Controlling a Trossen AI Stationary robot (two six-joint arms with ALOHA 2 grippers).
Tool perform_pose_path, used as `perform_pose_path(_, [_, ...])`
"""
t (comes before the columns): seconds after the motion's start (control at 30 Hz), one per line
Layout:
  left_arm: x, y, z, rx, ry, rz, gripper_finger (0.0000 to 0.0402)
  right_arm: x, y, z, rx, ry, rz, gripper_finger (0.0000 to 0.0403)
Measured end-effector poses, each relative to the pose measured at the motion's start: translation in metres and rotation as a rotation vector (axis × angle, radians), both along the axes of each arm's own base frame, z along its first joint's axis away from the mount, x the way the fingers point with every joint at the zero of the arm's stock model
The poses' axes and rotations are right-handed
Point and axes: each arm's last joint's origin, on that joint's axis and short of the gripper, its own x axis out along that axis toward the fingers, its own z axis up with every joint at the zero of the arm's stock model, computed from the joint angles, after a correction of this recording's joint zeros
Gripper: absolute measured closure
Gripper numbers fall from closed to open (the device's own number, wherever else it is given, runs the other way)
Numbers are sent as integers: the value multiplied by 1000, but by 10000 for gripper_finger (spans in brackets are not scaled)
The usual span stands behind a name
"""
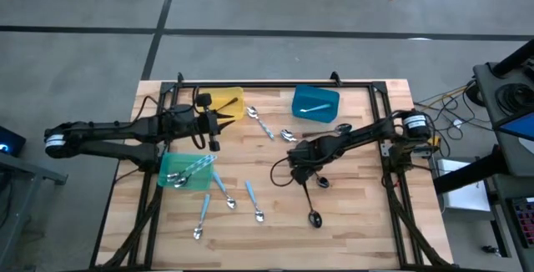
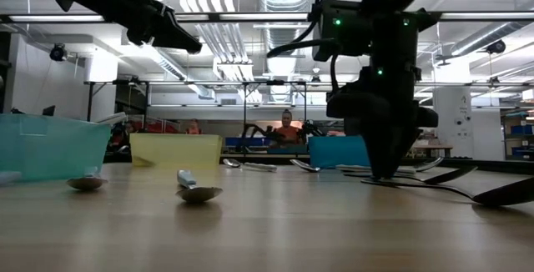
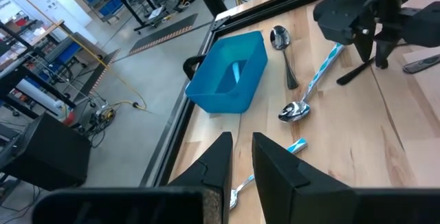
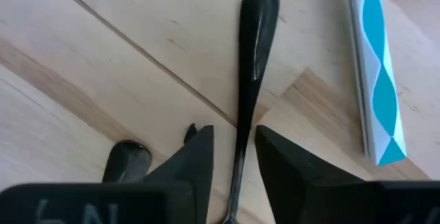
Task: Sort silverware by color (type)
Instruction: Put the black spoon into the yellow bin
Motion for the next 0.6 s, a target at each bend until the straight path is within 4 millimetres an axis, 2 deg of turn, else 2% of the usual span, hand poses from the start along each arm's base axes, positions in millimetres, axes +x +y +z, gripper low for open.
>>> perform_pose_path(0.27, [0, 0, 0, 0, -2, 0, 363, 0, 0, 0, -2, -1, 22, 386])
perform_pose_path(0.43, [0, 0, 0, 1, -7, 0, 363, 4, 0, 12, 1, -11, 53, 389])
perform_pose_path(0.6, [0, 0, 0, 1, -7, -1, 363, 12, 0, 35, -14, -87, 80, 390])
